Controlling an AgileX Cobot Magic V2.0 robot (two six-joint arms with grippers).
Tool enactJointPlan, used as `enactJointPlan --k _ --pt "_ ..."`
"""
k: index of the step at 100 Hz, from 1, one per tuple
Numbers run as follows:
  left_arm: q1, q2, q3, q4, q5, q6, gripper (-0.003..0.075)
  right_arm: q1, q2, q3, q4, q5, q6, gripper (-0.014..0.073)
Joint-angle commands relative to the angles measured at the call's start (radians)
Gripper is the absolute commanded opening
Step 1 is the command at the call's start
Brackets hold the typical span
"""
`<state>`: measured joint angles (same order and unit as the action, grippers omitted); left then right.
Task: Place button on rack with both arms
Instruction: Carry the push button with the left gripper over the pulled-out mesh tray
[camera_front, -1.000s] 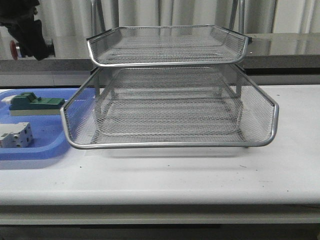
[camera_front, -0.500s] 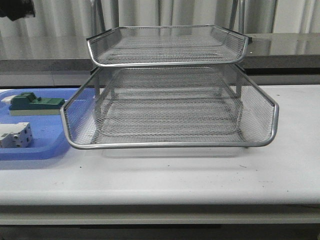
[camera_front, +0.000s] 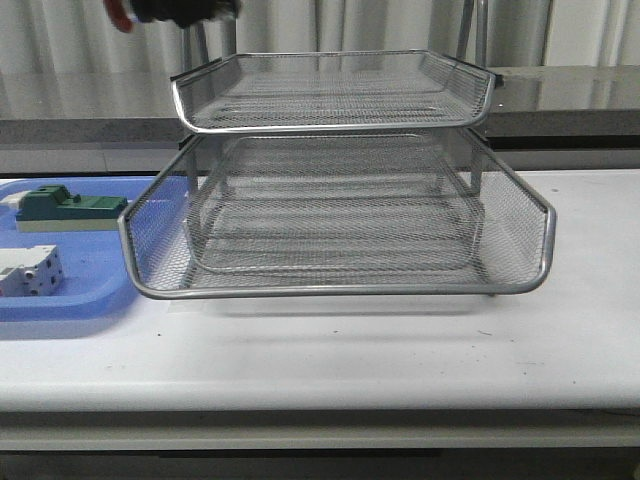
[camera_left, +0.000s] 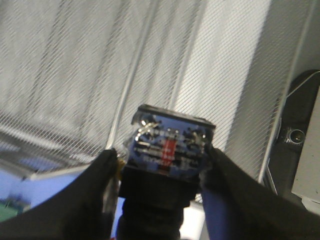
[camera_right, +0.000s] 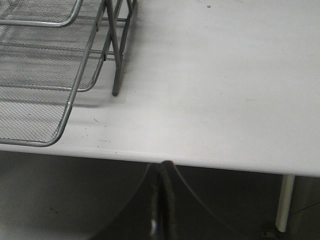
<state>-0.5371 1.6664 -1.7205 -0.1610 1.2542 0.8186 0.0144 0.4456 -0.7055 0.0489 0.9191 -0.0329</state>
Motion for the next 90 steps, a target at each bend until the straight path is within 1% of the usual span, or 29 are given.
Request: enactJointPlan --k 1,13,26,49,63,72,85,90 --pt "-0.056 -0.014 -0.023 -0.025 0.025 -0.013 0.0113 -0.005 0.006 -0.033 -0.009 -0.062 -0.001 -0.0070" --pt "-0.120 0.043 -0.023 -0.025 0.020 -0.013 0.0113 -0.005 0.006 -0.033 -0.009 -0.062 -0.001 -0.0070" --pt "-0.154 0.110 -0.023 -0.025 -0.006 -0.013 0.0113 -0.005 0.006 -0.033 -0.009 -0.062 -0.001 -0.0070" --pt "-0.160 0.194 -0.027 -0.016 -0.070 -0.013 0.0113 -0.005 0.006 -0.033 -0.009 -0.062 -0.001 -0.0070" --pt "-0.160 0.207 -0.027 -0.016 -0.120 -0.013 0.0136 -0.005 0.006 -0.033 -0.009 -0.062 -0.001 -0.0070" --pt "-0.160 0.209 -0.027 -0.016 -0.134 -0.013 0.0195 -0.005 0.006 -0.033 -0.009 -0.062 -0.001 -0.0070" --pt "-0.160 0.209 -0.027 -0.016 -0.137 -0.013 0.0353 -0.005 0.006 -0.033 -0.009 -0.062 -0.001 -0.0070" --pt "-0.160 0.209 -0.027 -0.016 -0.139 -0.013 0.0397 -0.005 0.006 -0.033 -0.009 -0.062 -0.001 -0.0070"
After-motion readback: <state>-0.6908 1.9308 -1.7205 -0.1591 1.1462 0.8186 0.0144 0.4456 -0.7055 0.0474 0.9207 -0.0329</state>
